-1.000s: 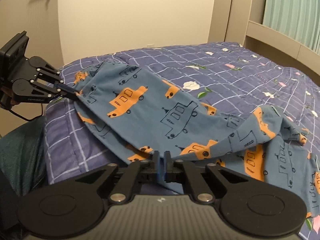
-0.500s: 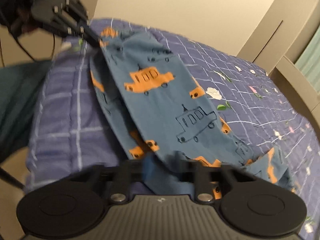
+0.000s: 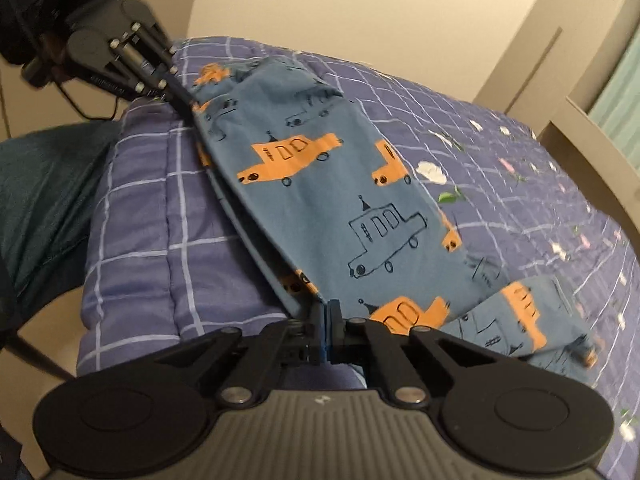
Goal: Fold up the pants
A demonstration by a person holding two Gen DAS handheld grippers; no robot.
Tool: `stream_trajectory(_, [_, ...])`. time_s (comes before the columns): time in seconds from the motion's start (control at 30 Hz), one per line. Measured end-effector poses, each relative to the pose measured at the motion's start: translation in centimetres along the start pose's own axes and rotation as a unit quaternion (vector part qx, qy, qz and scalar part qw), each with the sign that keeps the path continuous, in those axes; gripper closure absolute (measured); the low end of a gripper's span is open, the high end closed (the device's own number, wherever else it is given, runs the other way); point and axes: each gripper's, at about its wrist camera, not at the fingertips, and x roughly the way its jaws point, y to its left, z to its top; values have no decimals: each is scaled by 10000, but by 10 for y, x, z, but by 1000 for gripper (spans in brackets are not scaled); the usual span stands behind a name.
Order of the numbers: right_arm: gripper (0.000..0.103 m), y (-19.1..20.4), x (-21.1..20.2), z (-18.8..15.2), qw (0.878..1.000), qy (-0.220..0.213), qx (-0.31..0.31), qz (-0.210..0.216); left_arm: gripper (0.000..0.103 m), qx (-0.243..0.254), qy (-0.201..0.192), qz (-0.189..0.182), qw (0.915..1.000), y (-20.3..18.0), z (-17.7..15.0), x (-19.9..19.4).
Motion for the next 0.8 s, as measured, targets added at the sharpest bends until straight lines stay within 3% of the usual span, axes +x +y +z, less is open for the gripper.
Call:
stream_trajectory(0.07, [84,-7,-3,-3,9995,-163,264,83,63,-298,-54,-170,9994,1,4,-2])
stream_trajectory(0.1, [61,-11,-7,-5,9987,-254,420,115,57,-389,-108,-242,9989,0,6,-3])
stream_trajectory(0.13, [42,-15,-11,-9,9975,-373,592,113,45,-469,-168,-283,9984,-3,9,-3])
stream_trajectory(0.17, [39,-19,-16,-13,9961,-480,731,105,33,-536,-237,-317,9978,-7,11,-3])
stream_trajectory(0.27, [25,-38,-26,-23,9905,-672,1201,-33,15,-763,-477,-494,9947,-21,25,5])
stream_trajectory(0.33, [3,-55,-33,-31,9850,-793,1507,-272,5,-939,-626,-711,9911,-32,37,17])
stream_trajectory(0.37, [2,-66,-36,-34,9816,-861,1654,-407,1,-1015,-692,-795,9892,-36,44,23])
stream_trajectory(0.5, [0,-111,-37,-38,9706,-841,2075,-887,1,-1496,-1039,-1189,9761,-57,76,58])
stream_trajectory(0.57, [0,-134,-34,-36,9676,-792,2170,-1023,1,-1810,-1115,-1560,9646,-61,94,76])
stream_trajectory(0.63, [0,-161,-28,-29,9664,-683,2269,-993,1,-2161,-972,-2109,9484,-62,114,101])
stream_trajectory(0.7, [0,-187,-18,-18,9664,-578,2316,-951,1,-2484,-854,-2426,9339,-63,129,122])
stream_trajectory(0.73, [0,-195,-12,-13,9663,-558,2318,-966,1,-2570,-827,-2456,9310,-65,136,130])
stream_trajectory(0.8, [0,-213,3,-3,9666,-377,2323,-1014,1,-2544,-860,-2375,9335,-72,148,143])
